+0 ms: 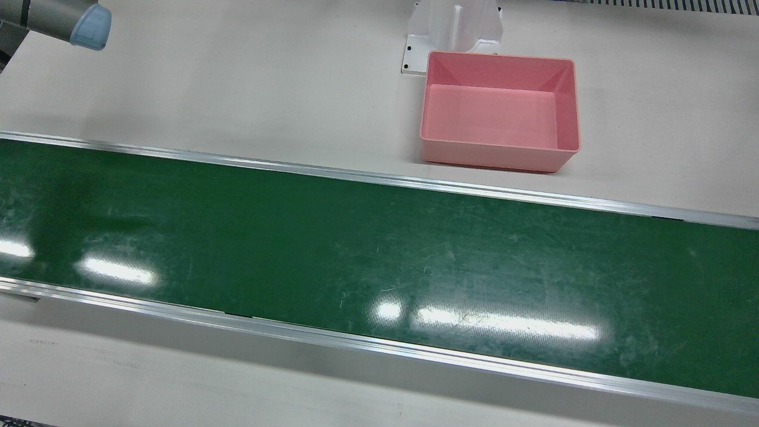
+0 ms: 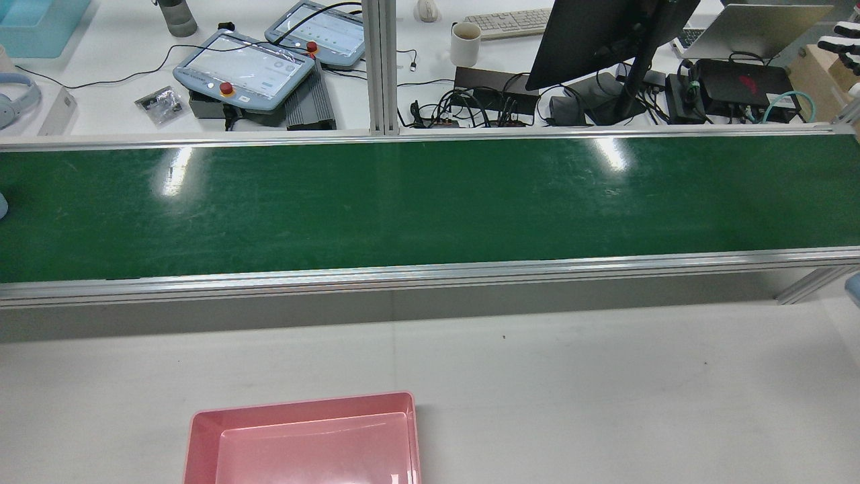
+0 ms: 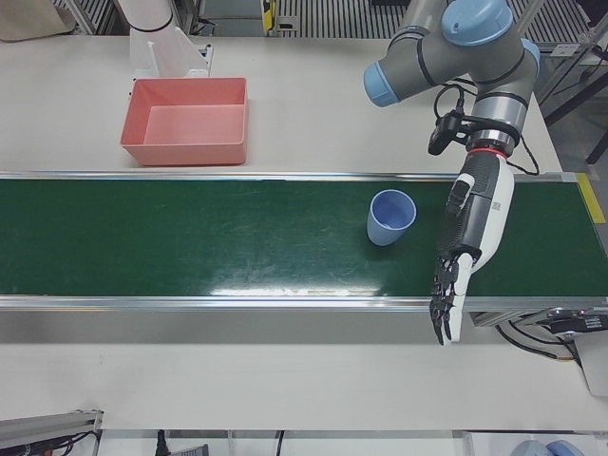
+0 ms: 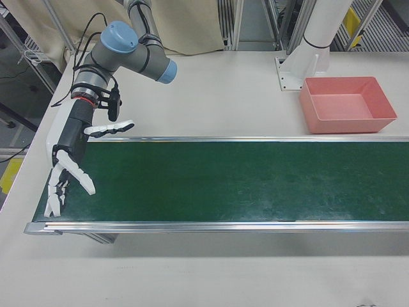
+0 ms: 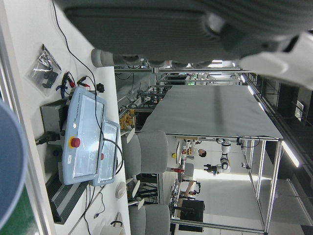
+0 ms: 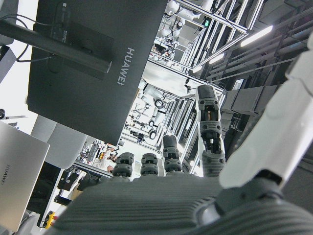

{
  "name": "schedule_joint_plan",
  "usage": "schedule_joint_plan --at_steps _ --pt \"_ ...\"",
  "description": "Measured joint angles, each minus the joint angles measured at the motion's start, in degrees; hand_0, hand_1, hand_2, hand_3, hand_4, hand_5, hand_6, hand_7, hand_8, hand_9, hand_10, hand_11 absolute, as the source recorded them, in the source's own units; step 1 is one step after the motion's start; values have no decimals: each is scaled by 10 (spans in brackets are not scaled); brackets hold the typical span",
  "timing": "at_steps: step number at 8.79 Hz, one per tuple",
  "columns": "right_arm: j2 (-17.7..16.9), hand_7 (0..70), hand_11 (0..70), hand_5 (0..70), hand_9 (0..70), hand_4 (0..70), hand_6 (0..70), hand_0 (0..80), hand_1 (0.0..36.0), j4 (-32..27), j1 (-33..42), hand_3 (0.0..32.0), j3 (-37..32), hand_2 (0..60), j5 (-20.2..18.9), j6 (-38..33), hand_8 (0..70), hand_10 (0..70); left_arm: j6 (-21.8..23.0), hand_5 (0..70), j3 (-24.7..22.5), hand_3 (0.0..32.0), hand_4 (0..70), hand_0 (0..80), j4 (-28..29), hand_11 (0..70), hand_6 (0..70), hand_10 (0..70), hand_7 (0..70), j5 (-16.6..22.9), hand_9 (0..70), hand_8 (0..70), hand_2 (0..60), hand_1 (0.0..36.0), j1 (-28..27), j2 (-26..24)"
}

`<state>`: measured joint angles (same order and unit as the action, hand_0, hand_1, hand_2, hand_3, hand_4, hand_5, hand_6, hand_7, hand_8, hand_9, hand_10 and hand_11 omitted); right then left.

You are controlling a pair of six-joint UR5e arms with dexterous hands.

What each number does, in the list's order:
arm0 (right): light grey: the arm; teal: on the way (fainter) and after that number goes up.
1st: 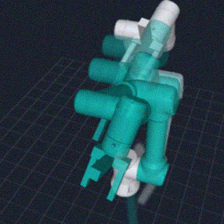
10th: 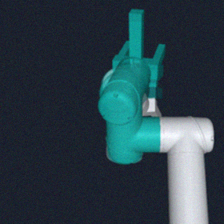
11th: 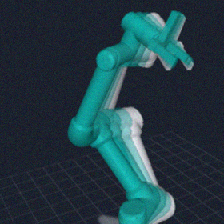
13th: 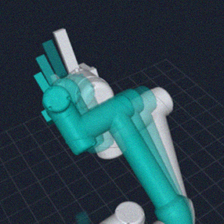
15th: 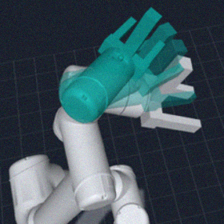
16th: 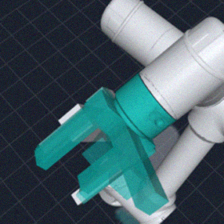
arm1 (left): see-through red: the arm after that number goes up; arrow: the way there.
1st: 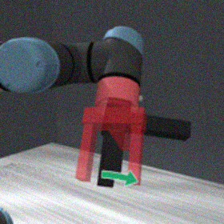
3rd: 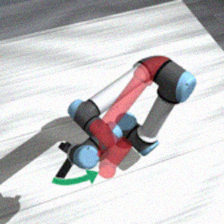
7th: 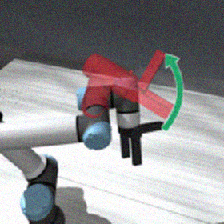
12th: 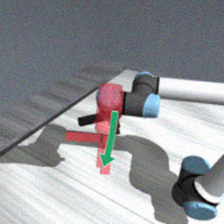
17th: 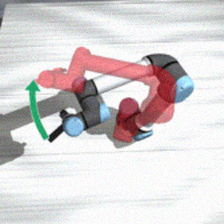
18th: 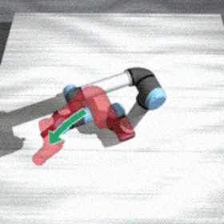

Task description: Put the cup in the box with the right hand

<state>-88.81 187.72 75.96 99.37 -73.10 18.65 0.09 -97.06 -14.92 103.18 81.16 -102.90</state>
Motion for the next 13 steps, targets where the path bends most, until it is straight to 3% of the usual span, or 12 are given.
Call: schedule_joint_plan --at_steps 1,2,4,5,6,7,8,9,10,11,12,13 --pt "-7 144 61 24 38 138 8 467 37 0 -3 244 12 0 -7 -8 1 35 0 0 0 0 0 0 0 0 0 0 0 0 0 0 0 0 0 0" --pt "-9 183 66 21 56 198 16 464 38 0 -7 216 18 0 -12 -11 6 40 0 0 0 0 0 0 0 0 0 0 0 0 0 0 0 0 0 0" --pt "3 205 76 21 70 220 27 463 42 0 -9 152 4 0 -11 -13 14 47 0 0 1 0 0 0 0 0 0 0 0 0 0 0 0 0 0 0" --pt "10 201 75 22 69 206 27 462 43 0 -9 146 -7 0 -9 -14 13 47 0 0 2 0 0 0 0 0 0 0 0 0 0 0 0 0 0 0" --pt "13 204 72 22 64 206 25 463 43 0 -8 170 -10 0 -7 -15 9 45 0 0 1 0 0 0 0 0 0 0 0 0 0 0 0 0 0 0" --pt "15 200 75 23 68 193 25 465 41 0 -8 172 -10 0 -6 -16 12 46 0 0 1 0 0 0 0 0 0 0 0 0 0 0 0 0 0 0" --pt "19 205 81 23 81 221 30 465 41 -1 -6 134 -12 0 -6 -16 21 51 0 0 1 0 0 0 0 0 0 0 0 0 0 0 0 0 0 0" --pt "25 217 81 22 85 235 32 464 43 -1 -2 128 -13 0 -7 -15 22 51 0 0 2 0 0 0 0 0 0 0 0 0 0 0 0 0 0 0" --pt "28 219 79 21 81 250 30 465 43 0 1 146 -15 0 -7 -14 19 50 0 0 2 0 0 0 1 0 0 0 0 0 0 0 0 0 0 0" --pt "28 198 78 22 73 222 20 467 44 0 3 212 -15 0 -8 -14 16 49 0 0 2 0 0 0 1 0 0 0 0 0 0 0 0 0 0 0" --pt "26 186 80 24 65 196 15 468 46 0 4 248 -15 0 -9 -15 13 50 0 0 2 0 0 0 1 0 0 0 0 0 0 0 0 0 0 0" --pt "24 177 75 24 57 181 12 467 44 0 5 260 -13 0 -9 -17 8 46 0 0 2 0 0 0 1 0 0 0 0 0 0 0 0 0 0 0"
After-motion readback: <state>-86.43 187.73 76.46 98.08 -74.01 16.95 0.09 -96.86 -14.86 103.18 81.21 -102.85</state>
